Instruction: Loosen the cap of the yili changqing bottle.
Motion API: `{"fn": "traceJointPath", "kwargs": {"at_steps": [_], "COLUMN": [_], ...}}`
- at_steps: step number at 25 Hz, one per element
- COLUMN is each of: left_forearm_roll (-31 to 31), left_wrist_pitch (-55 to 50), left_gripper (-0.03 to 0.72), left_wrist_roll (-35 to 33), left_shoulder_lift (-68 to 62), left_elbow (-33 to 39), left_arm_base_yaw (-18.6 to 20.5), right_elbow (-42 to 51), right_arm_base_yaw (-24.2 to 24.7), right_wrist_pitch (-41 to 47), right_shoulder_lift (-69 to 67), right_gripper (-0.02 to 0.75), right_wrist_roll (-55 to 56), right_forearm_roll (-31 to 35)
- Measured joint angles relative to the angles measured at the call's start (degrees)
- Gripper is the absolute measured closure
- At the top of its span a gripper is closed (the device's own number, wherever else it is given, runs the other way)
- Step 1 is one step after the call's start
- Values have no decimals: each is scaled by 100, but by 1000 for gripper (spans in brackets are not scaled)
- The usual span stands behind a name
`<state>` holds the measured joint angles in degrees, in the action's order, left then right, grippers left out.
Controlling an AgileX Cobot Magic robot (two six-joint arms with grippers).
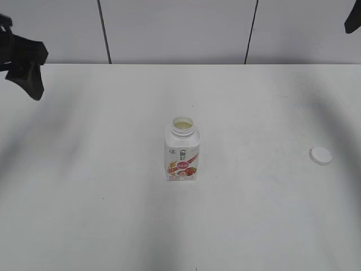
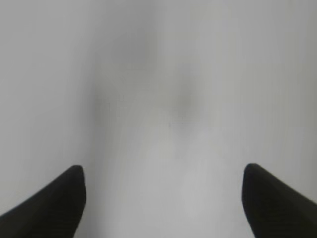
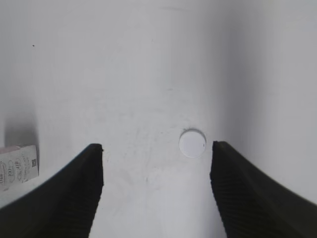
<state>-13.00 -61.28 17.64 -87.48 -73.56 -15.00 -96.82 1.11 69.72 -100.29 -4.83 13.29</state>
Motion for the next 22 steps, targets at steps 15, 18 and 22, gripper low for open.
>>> {"fn": "traceJointPath", "kwargs": {"at_steps": [15, 18, 22], "left_forearm_roll": [684, 730, 789], "left_wrist_pitch": [-837, -844, -855], "left_gripper": [105, 118, 143], "left_wrist_roll": [-590, -590, -595], "left_shoulder_lift": [1777, 2492, 3509], "left_elbow": [71, 491, 1260], "left_arm_base_yaw": [0, 0, 0], "right_elbow": [2984, 3642, 4366], "right_arm_base_yaw": [0, 0, 0], "right_wrist_pitch": [1, 1, 6], "right_shoulder_lift": [2826, 3445, 4266], "right_gripper": [203, 203, 203], "right_wrist_roll": [33, 33, -70], "right_forearm_roll": [14, 8, -42]}}
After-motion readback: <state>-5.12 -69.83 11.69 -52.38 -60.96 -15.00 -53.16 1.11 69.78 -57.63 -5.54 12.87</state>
